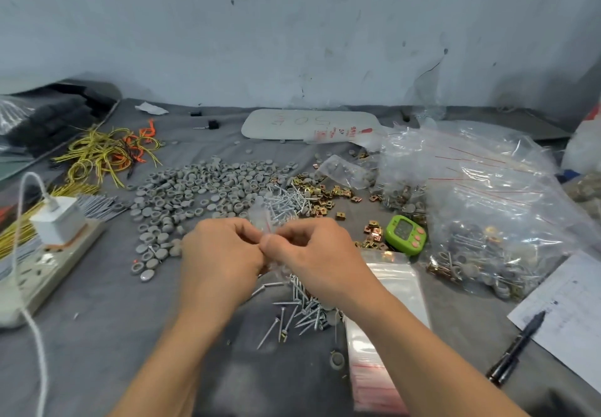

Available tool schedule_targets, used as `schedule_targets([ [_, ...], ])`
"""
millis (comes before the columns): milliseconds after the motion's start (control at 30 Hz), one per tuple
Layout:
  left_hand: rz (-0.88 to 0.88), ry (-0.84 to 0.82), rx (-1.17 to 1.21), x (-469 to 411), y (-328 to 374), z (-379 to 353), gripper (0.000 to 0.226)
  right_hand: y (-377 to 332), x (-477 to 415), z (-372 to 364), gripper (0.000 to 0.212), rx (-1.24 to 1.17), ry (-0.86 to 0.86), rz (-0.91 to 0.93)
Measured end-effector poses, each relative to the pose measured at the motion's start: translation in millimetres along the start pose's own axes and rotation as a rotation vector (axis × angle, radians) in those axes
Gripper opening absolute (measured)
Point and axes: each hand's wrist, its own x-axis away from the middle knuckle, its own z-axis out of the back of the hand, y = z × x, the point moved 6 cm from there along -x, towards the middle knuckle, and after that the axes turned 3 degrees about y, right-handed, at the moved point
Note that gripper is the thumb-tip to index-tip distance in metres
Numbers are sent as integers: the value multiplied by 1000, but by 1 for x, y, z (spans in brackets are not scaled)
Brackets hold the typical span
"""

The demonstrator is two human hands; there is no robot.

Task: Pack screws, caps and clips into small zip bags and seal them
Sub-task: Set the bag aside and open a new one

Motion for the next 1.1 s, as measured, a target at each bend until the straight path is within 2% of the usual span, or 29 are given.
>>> schedule_targets([
  [67,-28,-65,-105,5,3,-5,39,3,2,-3,43,41,-6,-22],
  [133,-69,-166,-99,10,4,-13,25,9,3,-2,50,81,-16,-47],
  [233,-41,-306,15,14,1,-23,16,16,3,4,41,158,-59,-73],
  [367,73,-372,185,13,-7,-30,24,22,7,9,36,164,-170,-77],
  [500,116,-394,303,13,-6,-34,24,23,6,17,33,122,-138,-83],
  [633,64,-313,263,13,0,-34,27,16,4,31,35,334,37,-39],
  [800,72,-201,211,16,6,-32,24,-3,6,27,45,558,43,48],
  [900,60,58,64,15,7,-16,16,-15,10,29,34,723,60,84],
  [967,-34,248,-88,15,12,1,15,-17,12,33,22,730,100,67],
  [1100,-299,395,-231,34,27,8,11,-28,19,33,26,807,208,92],
])
